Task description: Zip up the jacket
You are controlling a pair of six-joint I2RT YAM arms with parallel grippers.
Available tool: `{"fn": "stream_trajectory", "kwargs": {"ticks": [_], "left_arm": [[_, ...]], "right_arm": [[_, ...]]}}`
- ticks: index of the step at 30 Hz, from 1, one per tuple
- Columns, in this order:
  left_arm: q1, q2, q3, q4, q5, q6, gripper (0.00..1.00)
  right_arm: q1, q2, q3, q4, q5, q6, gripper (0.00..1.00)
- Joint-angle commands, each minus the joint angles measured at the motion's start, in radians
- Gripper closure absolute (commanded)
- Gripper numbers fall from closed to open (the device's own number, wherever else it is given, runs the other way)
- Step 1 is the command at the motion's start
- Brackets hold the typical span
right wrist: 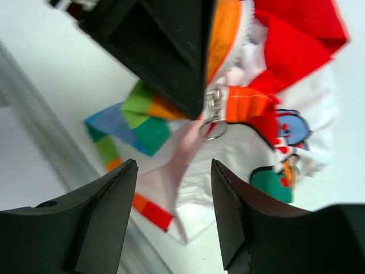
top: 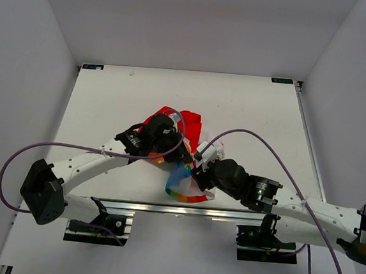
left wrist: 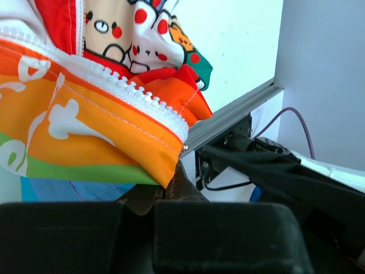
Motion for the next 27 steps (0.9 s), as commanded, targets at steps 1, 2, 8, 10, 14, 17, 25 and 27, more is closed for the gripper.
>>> {"fn": "stream_trajectory", "kwargs": {"ticks": [1,2,8,10,14,17,25,27], "left_arm": [[0.006,0.002,0.051,-0.061,0.061,-0.004,1.00],[0.006,0.003,0.054,-0.067,0.063,-0.004,1.00],[0.007,-0.014,0.055,-0.073,0.058,-0.007,1.00],[0.006,-0.012,0.060,-0.078,0.056,-0.006,1.00],[0.007,0.000,0.071,-0.096,0.055,-0.006,1.00],[0.010,0.005,0.071,-0.092,0.050,-0.004,1.00],[0.013,0.019,0.081,-0.099,0.050,0.002,1.00],[0.013,0.017,0.081,-0.095,0.050,0.001,1.00]], "right_arm": [[0.037,0.034,0.017,0.103,0.264,-0.055,0.39],[0.052,0.040,0.012,0.123,0.293,-0.057,0.39],[0.061,0.071,0.004,0.224,0.356,-0.095,0.38],[0.064,0.089,0.007,0.224,0.340,-0.103,0.38],[0.075,0.109,0.012,0.209,0.306,-0.113,0.38],[0.084,0.106,0.006,0.184,0.283,-0.113,0.37],[0.094,0.081,-0.019,0.124,0.289,-0.071,0.23],[0.095,0.068,-0.029,0.127,0.299,-0.069,0.23]]}}
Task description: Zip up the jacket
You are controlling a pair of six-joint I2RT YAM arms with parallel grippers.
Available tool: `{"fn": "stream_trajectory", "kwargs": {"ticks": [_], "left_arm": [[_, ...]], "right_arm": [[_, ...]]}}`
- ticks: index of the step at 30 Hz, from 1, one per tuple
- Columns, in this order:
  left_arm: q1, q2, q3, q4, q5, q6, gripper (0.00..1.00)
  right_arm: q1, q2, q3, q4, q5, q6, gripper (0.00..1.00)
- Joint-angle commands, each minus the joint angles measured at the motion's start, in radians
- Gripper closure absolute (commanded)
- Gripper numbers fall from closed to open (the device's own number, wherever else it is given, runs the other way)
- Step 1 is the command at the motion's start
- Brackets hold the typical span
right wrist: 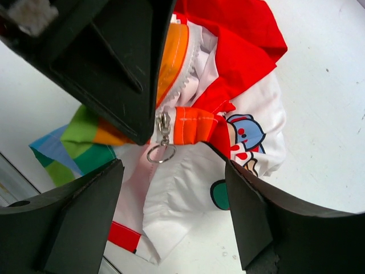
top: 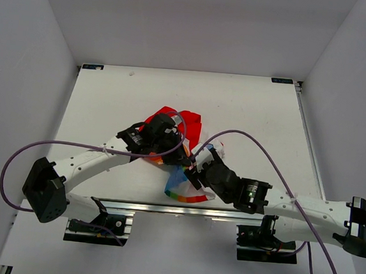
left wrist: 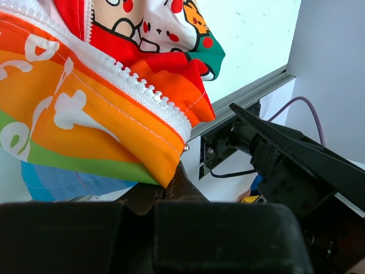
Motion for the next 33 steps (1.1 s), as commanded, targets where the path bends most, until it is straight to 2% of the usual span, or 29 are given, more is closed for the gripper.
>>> {"fn": "stream_trajectory", "kwargs": {"ticks": [1,9,12,20,21,23,24,29,30,32,33], "left_arm": [[0.005,-0.016,0.041,0.018,0.009,0.003,1.00],[0.007,-0.019,0.053,0.009,0.009,0.014,1.00],[0.007,-0.020,0.048,0.010,0.012,0.012,1.00],[0.007,-0.017,0.038,0.010,0.026,0.014,1.00],[0.007,-0.019,0.036,0.013,0.027,0.014,1.00],[0.007,-0.019,0.034,0.014,0.027,0.014,1.00],[0.007,-0.019,0.033,0.014,0.029,0.014,1.00],[0.007,-0.022,0.021,0.015,0.040,0.011,1.00],[0.007,-0.023,0.016,0.017,0.041,0.011,1.00],[0.007,-0.026,0.010,0.018,0.038,0.012,1.00],[0.008,-0.026,0.010,0.014,0.035,0.014,1.00]], "right_arm": [[0.007,-0.035,-0.014,0.004,0.022,0.016,0.22],[0.019,0.047,0.006,0.047,0.083,0.019,0.22],[0.022,0.073,0.014,0.102,0.094,0.004,0.30],[0.024,0.106,0.023,0.131,0.089,0.015,0.44],[0.024,0.105,0.020,0.136,0.089,0.012,0.51],[0.024,0.103,0.015,0.150,0.100,0.013,0.55],[0.024,0.103,0.014,0.151,0.114,0.010,0.66],[0.024,0.111,0.009,0.182,0.119,-0.008,0.78],[0.024,0.114,0.009,0.185,0.103,-0.013,0.82],[0.024,0.116,0.012,0.187,0.103,-0.018,0.96],[0.024,0.116,0.017,0.174,0.083,-0.022,0.97]]}}
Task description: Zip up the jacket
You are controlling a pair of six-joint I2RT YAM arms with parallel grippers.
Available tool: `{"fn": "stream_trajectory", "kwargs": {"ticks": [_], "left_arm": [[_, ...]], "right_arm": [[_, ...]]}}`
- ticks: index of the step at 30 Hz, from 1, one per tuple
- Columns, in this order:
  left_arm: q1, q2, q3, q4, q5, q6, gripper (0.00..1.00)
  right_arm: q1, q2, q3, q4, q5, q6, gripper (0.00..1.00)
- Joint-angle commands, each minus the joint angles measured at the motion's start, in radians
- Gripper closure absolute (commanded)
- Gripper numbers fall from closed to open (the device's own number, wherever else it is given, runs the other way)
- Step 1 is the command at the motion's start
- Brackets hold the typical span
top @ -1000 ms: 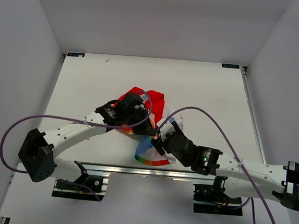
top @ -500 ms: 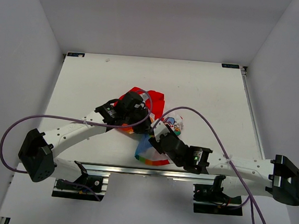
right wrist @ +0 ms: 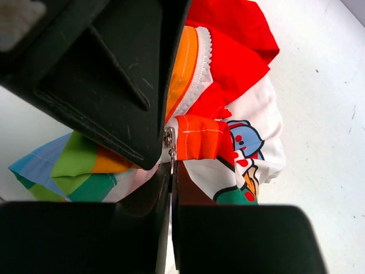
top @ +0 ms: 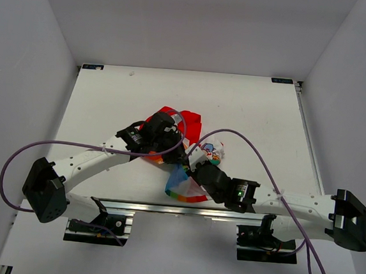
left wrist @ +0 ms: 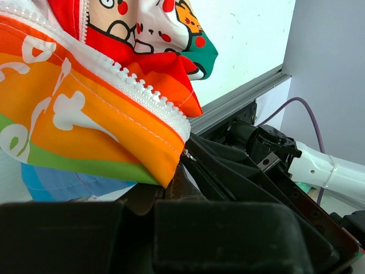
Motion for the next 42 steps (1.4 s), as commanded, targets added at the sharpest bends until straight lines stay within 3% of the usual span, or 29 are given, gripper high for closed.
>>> {"fn": "stream_trajectory", "kwargs": {"ticks": [1,13,20,28,35,42], "left_arm": [[0.003,-0.026,-0.001,0.007,0.013,0.016,1.00],[0.003,0.023,0.036,-0.137,-0.063,0.140,1.00],[0.003,0.029,0.000,-0.142,-0.058,0.171,1.00],[0.003,0.017,-0.026,-0.144,-0.021,0.202,1.00],[0.003,-0.022,-0.110,-0.168,0.002,0.199,1.00],[0.001,-0.065,-0.190,-0.162,0.026,0.188,1.00]], "right_arm": [[0.008,-0.001,0.033,0.047,-0.014,-0.009,0.98],[0.007,-0.024,0.130,-0.161,-0.111,-0.039,1.00],[-0.008,0.022,0.211,-0.233,-0.013,-0.001,1.00],[-0.034,0.102,0.328,-0.325,-0.022,0.083,1.00],[-0.135,0.132,0.392,-0.330,0.038,0.232,1.00],[-0.216,0.108,0.430,-0.322,-0.060,0.254,1.00]]}}
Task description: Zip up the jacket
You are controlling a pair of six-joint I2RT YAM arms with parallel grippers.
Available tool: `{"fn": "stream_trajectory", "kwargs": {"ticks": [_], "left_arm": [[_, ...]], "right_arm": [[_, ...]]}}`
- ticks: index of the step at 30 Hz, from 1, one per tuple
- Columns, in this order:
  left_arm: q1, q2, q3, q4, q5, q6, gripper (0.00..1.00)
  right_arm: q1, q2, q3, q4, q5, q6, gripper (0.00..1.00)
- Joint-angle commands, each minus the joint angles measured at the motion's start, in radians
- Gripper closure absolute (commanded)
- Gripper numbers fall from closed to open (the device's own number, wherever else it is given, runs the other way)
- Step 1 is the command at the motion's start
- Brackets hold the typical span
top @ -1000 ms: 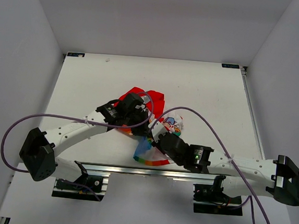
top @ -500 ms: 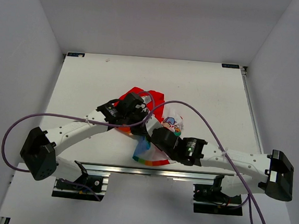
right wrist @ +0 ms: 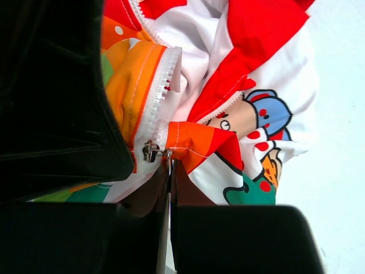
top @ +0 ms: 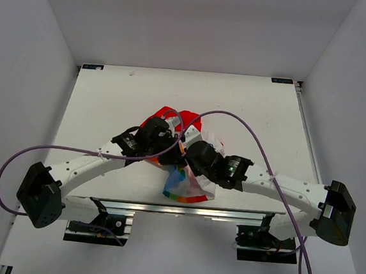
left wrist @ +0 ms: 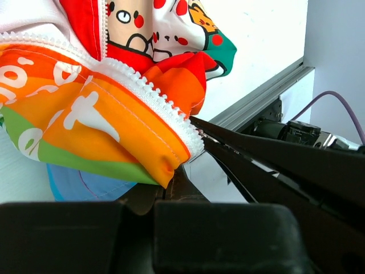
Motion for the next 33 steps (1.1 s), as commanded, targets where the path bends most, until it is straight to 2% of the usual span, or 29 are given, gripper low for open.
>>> {"fn": "stream_trajectory", "kwargs": {"ticks": [1,3,7,10,13,16,19,21,24,25,29,33], "left_arm": [[-0.016,-0.010,-0.075,-0.233,0.038,0.034,1.00],[-0.017,-0.005,-0.070,-0.244,0.032,0.042,1.00],[-0.017,0.009,-0.006,-0.286,-0.025,0.078,1.00],[-0.017,0.013,0.054,-0.316,-0.086,0.115,1.00],[-0.017,0.022,0.087,-0.342,-0.126,0.141,1.00],[-0.017,0.028,0.097,-0.356,-0.132,0.164,1.00],[-0.017,0.024,0.097,-0.361,-0.126,0.189,1.00],[-0.017,0.001,0.097,-0.346,-0.100,0.206,1.00],[-0.017,-0.047,0.098,-0.313,-0.077,0.235,0.68],[-0.019,-0.088,0.100,-0.306,-0.086,0.243,0.44],[-0.017,-0.180,0.114,-0.270,-0.154,0.260,0.03],[-0.019,-0.248,0.108,-0.214,-0.200,0.289,0.02]], "right_arm": [[-0.077,-0.057,0.109,0.103,0.103,0.011,1.00],[-0.078,-0.050,0.112,0.089,0.051,-0.031,1.00],[-0.078,-0.020,0.147,-0.023,-0.191,-0.161,1.00],[-0.078,0.029,0.219,-0.205,-0.312,-0.256,1.00],[-0.078,0.063,0.267,-0.302,-0.311,-0.279,1.00],[-0.078,0.066,0.276,-0.315,-0.273,-0.272,1.00],[-0.081,0.052,0.267,-0.260,-0.235,-0.252,1.00],[-0.088,0.052,0.271,-0.247,-0.282,-0.238,1.00],[-0.100,0.078,0.293,-0.262,-0.354,-0.215,1.00],[-0.111,0.085,0.297,-0.273,-0.369,-0.207,1.00],[-0.163,0.077,0.305,-0.310,-0.443,-0.175,1.00],[-0.213,0.051,0.300,-0.302,-0.561,-0.183,1.00]]}}
